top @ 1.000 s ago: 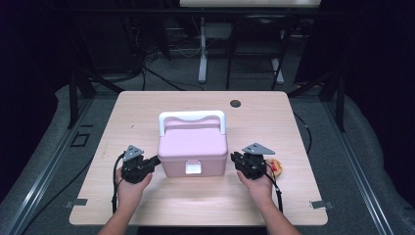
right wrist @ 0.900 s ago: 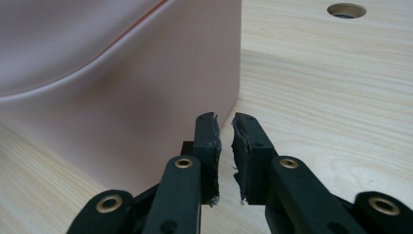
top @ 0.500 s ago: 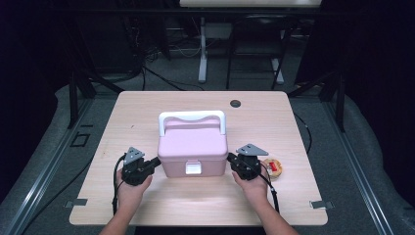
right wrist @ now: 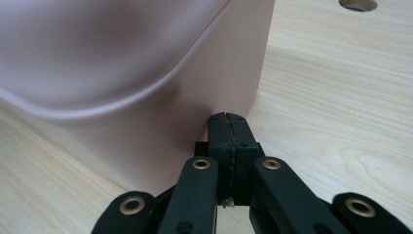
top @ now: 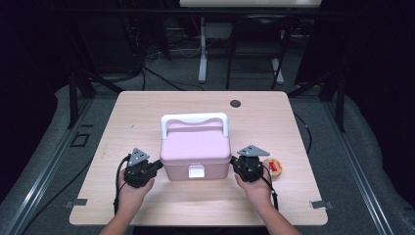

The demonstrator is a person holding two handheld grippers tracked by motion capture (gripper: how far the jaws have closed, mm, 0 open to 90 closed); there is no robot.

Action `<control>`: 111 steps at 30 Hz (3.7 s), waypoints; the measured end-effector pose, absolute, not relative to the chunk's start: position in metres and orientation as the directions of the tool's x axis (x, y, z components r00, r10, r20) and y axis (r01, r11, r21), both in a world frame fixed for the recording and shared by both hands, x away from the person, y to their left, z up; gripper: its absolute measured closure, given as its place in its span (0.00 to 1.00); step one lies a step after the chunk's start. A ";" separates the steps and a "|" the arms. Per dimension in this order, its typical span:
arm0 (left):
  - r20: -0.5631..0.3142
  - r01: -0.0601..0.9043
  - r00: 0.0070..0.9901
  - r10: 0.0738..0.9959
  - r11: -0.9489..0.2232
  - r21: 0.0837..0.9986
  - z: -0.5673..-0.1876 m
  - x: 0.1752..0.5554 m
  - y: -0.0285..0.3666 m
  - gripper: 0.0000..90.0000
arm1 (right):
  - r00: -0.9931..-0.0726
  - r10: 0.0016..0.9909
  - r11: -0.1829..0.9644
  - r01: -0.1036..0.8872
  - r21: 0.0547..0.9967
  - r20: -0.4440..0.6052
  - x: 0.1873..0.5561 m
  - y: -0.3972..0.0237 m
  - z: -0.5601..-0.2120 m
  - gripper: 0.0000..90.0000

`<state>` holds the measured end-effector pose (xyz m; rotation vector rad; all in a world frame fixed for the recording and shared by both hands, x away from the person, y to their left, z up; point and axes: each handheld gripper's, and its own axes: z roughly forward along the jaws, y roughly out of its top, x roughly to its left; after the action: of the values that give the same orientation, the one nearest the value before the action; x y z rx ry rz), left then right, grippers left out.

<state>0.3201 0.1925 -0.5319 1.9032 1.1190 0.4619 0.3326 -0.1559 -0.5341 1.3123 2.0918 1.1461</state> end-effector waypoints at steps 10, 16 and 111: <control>-0.117 0.546 0.557 0.822 -0.256 0.798 -0.528 0.305 0.191 1.00 | -0.492 0.869 0.254 0.551 0.794 0.063 0.308 -0.161 -0.530 1.00; -0.113 0.550 0.568 0.815 -0.274 0.789 -0.526 0.294 0.189 1.00 | -0.499 0.864 0.260 0.556 0.790 0.067 0.295 -0.165 -0.529 1.00; -0.228 0.523 0.646 0.729 -0.205 0.827 -0.465 0.290 0.211 0.56 | -0.599 0.790 0.251 0.517 0.819 0.135 0.283 -0.225 -0.465 0.61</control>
<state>0.2902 0.2108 -0.4655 1.8744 0.9925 0.2605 0.2825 -0.2254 -0.4652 1.2066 2.2245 1.2734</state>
